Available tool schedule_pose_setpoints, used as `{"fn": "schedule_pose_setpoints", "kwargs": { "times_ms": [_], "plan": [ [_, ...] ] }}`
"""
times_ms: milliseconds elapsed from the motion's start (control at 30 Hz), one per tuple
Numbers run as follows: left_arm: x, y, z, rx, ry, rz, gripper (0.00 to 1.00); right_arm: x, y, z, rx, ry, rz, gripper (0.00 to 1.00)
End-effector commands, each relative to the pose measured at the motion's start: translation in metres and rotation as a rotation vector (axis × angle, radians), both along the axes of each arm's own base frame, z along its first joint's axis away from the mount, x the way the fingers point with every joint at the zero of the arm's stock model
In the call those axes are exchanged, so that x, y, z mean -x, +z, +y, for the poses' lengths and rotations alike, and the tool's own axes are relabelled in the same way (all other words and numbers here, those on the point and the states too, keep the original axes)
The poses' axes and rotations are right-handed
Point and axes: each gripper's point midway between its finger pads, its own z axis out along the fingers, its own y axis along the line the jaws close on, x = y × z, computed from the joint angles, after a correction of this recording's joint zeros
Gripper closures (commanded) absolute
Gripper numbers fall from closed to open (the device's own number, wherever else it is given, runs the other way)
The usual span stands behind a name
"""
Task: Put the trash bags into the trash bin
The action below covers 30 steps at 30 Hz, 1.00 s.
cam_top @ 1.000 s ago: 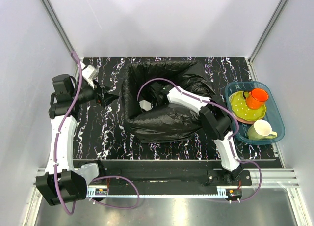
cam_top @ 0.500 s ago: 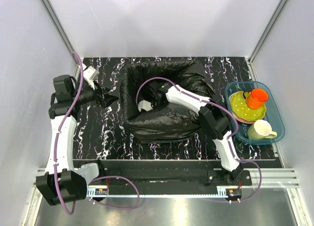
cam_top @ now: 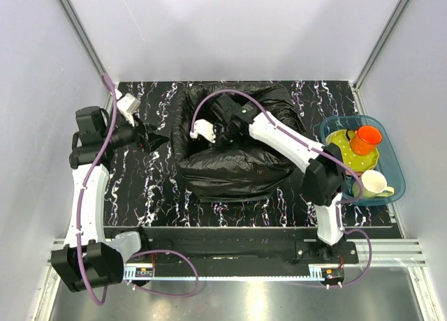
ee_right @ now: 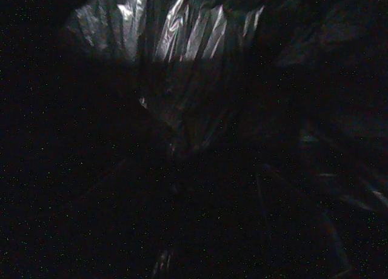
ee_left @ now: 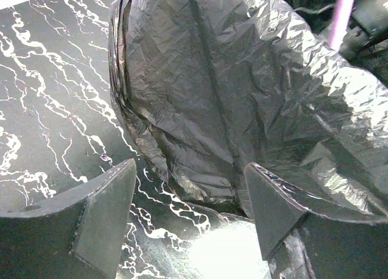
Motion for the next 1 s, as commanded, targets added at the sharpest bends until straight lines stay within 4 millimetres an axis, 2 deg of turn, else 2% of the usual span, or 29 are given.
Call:
{"fn": "schedule_pose_setpoints", "kwargs": {
  "times_ms": [0,133,200,233,300,333,400,433,467,533,567,633,667,733,767,800,833,867,900,933,967],
  "plan": [
    [-0.004,0.025,0.001,-0.001,0.005,-0.078,0.24,-0.005,0.062,0.012,-0.129,-0.022,-0.113,0.12],
    [-0.007,0.031,0.002,0.004,0.014,-0.079,0.24,-0.017,0.099,0.009,-0.164,-0.046,-0.218,0.11],
    [-0.009,0.043,0.005,-0.002,0.023,-0.103,0.24,-0.024,0.112,0.005,-0.176,-0.069,-0.26,0.11],
    [-0.012,0.047,0.006,-0.004,0.028,-0.114,0.24,-0.025,0.127,0.004,-0.199,-0.08,-0.29,0.11],
    [-0.016,0.066,0.011,-0.02,0.043,-0.165,0.24,-0.03,0.145,0.002,-0.235,-0.109,-0.325,0.1],
    [-0.018,0.071,0.012,-0.025,0.048,-0.176,0.24,-0.034,0.164,-0.002,-0.276,-0.133,-0.352,0.1],
    [-0.021,0.096,0.016,-0.04,0.059,-0.232,0.24,-0.037,0.185,-0.004,-0.328,-0.167,-0.378,0.09],
    [-0.022,0.104,0.016,-0.046,0.061,-0.246,0.24,-0.039,0.206,-0.01,-0.373,-0.186,-0.407,0.09],
    [-0.024,0.124,0.017,-0.056,0.06,-0.289,0.24,-0.04,0.218,-0.013,-0.409,-0.216,-0.412,0.08],
    [-0.023,0.141,0.015,-0.048,0.048,-0.311,0.24,-0.039,0.257,-0.021,-0.513,-0.247,-0.461,0.07],
    [-0.023,0.158,0.013,-0.048,0.034,-0.347,0.24,-0.042,0.271,-0.029,-0.573,-0.299,-0.443,0.06],
    [-0.025,0.172,0.0,-0.039,0.01,-0.362,0.24,-0.037,0.311,-0.043,-0.699,-0.333,-0.464,0.05],
    [-0.019,0.189,-0.017,-0.038,-0.032,-0.402,0.24,-0.04,0.321,-0.053,-0.748,-0.389,-0.441,0.05],
    [-0.026,0.19,-0.034,-0.039,-0.067,-0.388,0.24,-0.038,0.345,-0.069,-0.822,-0.439,-0.45,0.05],
    [-0.02,0.199,-0.058,-0.025,-0.132,-0.401,0.25,-0.037,0.349,-0.074,-0.849,-0.473,-0.423,0.04],
    [-0.029,0.189,-0.069,-0.02,-0.15,-0.349,0.25,-0.043,0.354,-0.089,-0.861,-0.521,-0.429,0.04],
    [-0.031,0.186,-0.082,-0.021,-0.182,-0.331,0.25,-0.039,0.358,-0.096,-0.885,-0.555,-0.409,0.04],
    [-0.019,0.193,-0.109,-0.021,-0.255,-0.35,0.26,-0.039,0.358,-0.103,-0.892,-0.575,-0.397,0.04],
    [-0.029,0.175,-0.121,-0.065,-0.261,-0.316,0.26,-0.044,0.358,-0.118,-0.896,-0.625,-0.398,0.04],
    [-0.026,0.175,-0.135,-0.083,-0.29,-0.33,0.26,-0.041,0.356,-0.126,-0.911,-0.67,-0.369,0.04],
    [-0.012,0.167,-0.162,-0.097,-0.361,-0.32,0.26,-0.041,0.354,-0.132,-0.918,-0.691,-0.348,0.03]
  ]
}}
